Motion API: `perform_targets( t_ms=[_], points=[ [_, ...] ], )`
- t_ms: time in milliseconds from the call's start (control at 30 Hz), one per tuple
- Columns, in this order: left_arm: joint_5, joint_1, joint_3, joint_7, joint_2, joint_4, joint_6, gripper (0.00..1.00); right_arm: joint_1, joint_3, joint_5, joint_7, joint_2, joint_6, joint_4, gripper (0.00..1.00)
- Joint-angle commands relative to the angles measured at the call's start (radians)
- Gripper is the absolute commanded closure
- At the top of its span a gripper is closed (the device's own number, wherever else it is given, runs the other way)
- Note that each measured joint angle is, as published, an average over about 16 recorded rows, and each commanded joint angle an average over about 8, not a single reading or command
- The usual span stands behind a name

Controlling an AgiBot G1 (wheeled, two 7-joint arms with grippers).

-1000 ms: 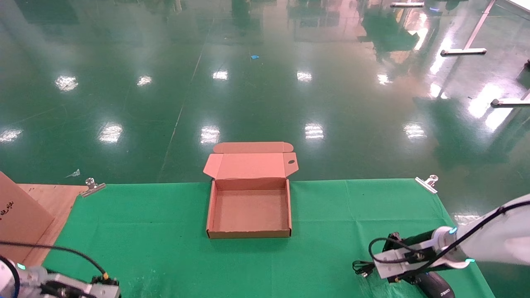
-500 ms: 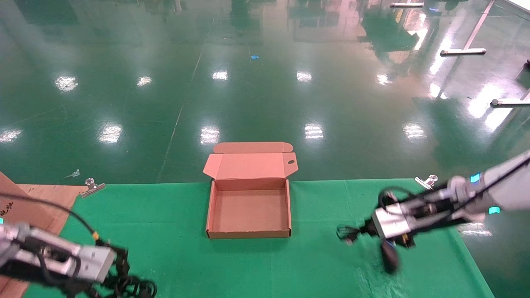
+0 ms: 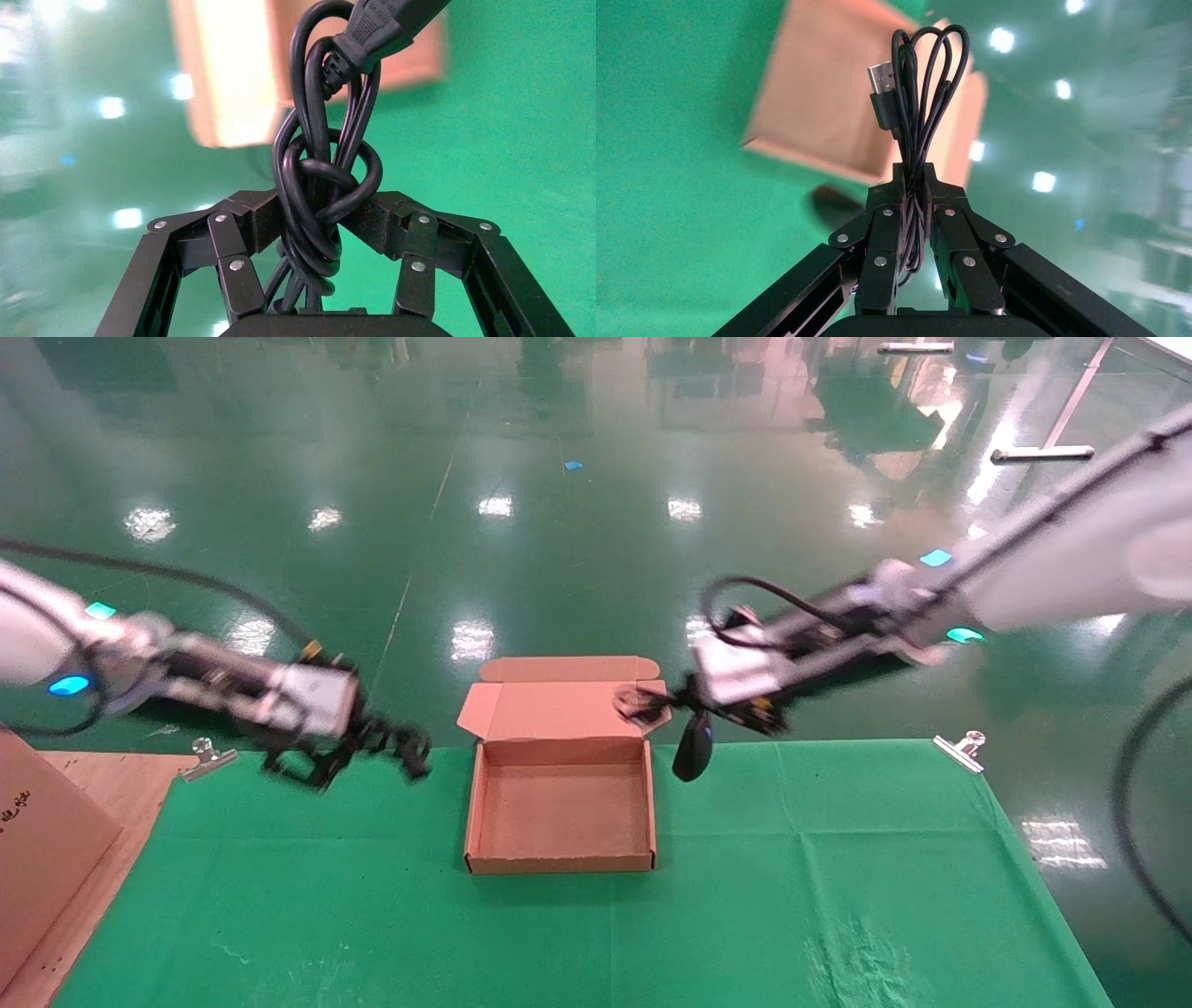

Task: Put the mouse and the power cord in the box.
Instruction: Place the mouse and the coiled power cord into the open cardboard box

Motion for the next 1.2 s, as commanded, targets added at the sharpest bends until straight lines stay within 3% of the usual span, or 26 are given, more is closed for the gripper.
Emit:
perform_targets(
  t_ms=[33,300,667,867,1133,1167,1200],
  points=[
    [-0.008,-0.01,-0.007,-0.011,0.032,-0.001,-0.07,1.0,0.012,0.007,0.008,0.017,-0.032,0.024,0.002,1.0],
    [-0.015,-0.011,-0.013,-0.006,0.101,0.019,-0.148,1.0,-0.058,-0.008,0.064,0.079,-0.047,0.17,0.172,1.0],
    [-0.03,0.016,-0.023,0.047,0.149,0.02,-0.177,1.0,-0.08,-0.102,0.098,0.164,-0.04,0.216,0.257,1.0],
    [-0.083,0.12,-0.057,0.12,0.184,-0.028,-0.314,1.0,-0.048,-0.132,0.114,0.176,-0.025,0.156,0.233,1.0],
    [-0.16,0.305,-0.07,0.181,0.204,-0.168,-0.502,1.0,-0.004,-0.137,0.148,0.123,0.006,-0.049,0.148,1.0],
    [-0.17,0.322,-0.068,0.178,0.204,-0.18,-0.517,0.94,-0.001,-0.137,0.152,0.113,0.009,-0.067,0.137,1.0],
    [-0.181,0.337,-0.066,0.17,0.205,-0.189,-0.531,0.82,0.003,-0.136,0.154,0.102,0.012,-0.083,0.124,1.0]
  ],
)
